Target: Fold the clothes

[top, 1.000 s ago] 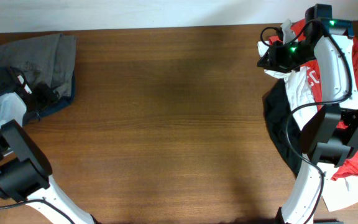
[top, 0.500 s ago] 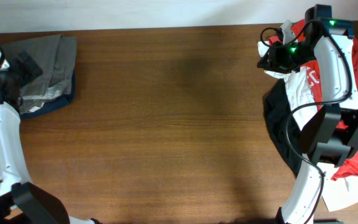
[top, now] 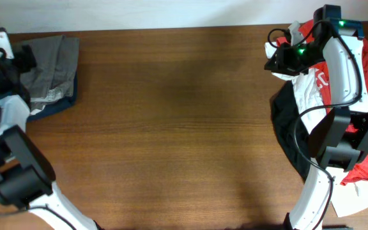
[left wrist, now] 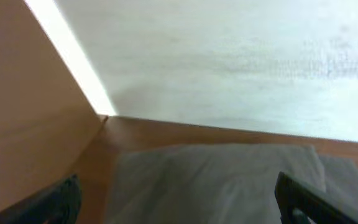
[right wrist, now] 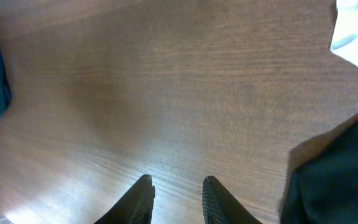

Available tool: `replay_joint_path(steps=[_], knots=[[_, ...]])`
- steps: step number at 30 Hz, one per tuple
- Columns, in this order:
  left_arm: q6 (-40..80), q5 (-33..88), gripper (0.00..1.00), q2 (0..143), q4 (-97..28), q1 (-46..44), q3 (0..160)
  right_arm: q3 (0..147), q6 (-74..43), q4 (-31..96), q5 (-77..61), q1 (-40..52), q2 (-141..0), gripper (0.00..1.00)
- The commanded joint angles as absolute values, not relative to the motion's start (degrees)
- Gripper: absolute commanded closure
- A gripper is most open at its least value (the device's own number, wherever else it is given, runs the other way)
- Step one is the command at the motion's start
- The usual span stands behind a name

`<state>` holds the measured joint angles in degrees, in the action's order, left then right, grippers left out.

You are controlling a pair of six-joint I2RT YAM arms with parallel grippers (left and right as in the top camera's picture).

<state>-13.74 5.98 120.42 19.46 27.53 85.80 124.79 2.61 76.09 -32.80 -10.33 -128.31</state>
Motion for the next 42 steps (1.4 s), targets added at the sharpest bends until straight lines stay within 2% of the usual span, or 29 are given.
replay_joint_path(steps=[1, 4, 7, 11, 14, 20, 28, 29, 33, 36, 39, 42], knots=[[-15.9, 9.6, 0.01, 127.9, 27.3, 26.1, 86.0, 124.8, 2.8, 76.1, -32.3, -10.0, -127.1, 0.68], [-15.9, 6.5, 0.01, 134.2, 36.6, 25.2, 86.0, 124.8, 2.8, 76.1, -32.3, -10.0, -127.1, 0.68], [-15.9, 6.0, 0.01, 139.3, 40.0, 25.1, 86.0, 124.8, 2.7, 76.3, -32.3, -10.0, -127.1, 0.69], [-15.0, 2.7, 0.01, 145.3, 33.5, 25.3, 86.0, 124.8, 2.8, 77.2, -32.3, -10.0, -127.1, 0.68], [-7.7, 2.1, 0.01, 148.9, 28.2, 26.3, 86.0, 124.8, 2.8, 77.4, -32.3, -10.0, -127.1, 0.69], [-4.3, 2.1, 0.01, 148.3, 24.9, 27.0, 86.0, 124.8, 2.8, 77.4, -32.3, -10.0, -127.1, 0.68], [-4.3, 2.1, 0.01, 130.9, 24.2, 27.3, 86.0, 124.8, 4.4, 76.9, -32.3, -10.0, -127.1, 0.68], [-4.3, 2.1, 0.01, 128.9, 23.7, 27.4, 86.0, 124.8, 4.7, 76.6, -32.3, -10.0, -127.1, 0.64], [-4.3, 2.1, 0.01, 118.4, 21.0, 27.6, 86.0, 124.8, 4.7, 73.5, -32.3, -10.2, -127.1, 0.58], [-4.2, 2.1, 0.01, 110.7, 16.8, 27.4, 86.0, 125.0, 4.8, 68.9, -32.3, -10.6, -127.1, 0.49], [-4.1, 2.1, 0.01, 101.6, 7.0, 26.2, 86.0, 128.1, 9.3, 68.4, -32.2, -11.5, -127.0, 0.42], [-4.1, 2.1, 0.01, 94.6, -2.9, 24.2, 86.0, 134.6, 11.8, 72.7, -23.8, -11.3, -126.4, 0.36]])
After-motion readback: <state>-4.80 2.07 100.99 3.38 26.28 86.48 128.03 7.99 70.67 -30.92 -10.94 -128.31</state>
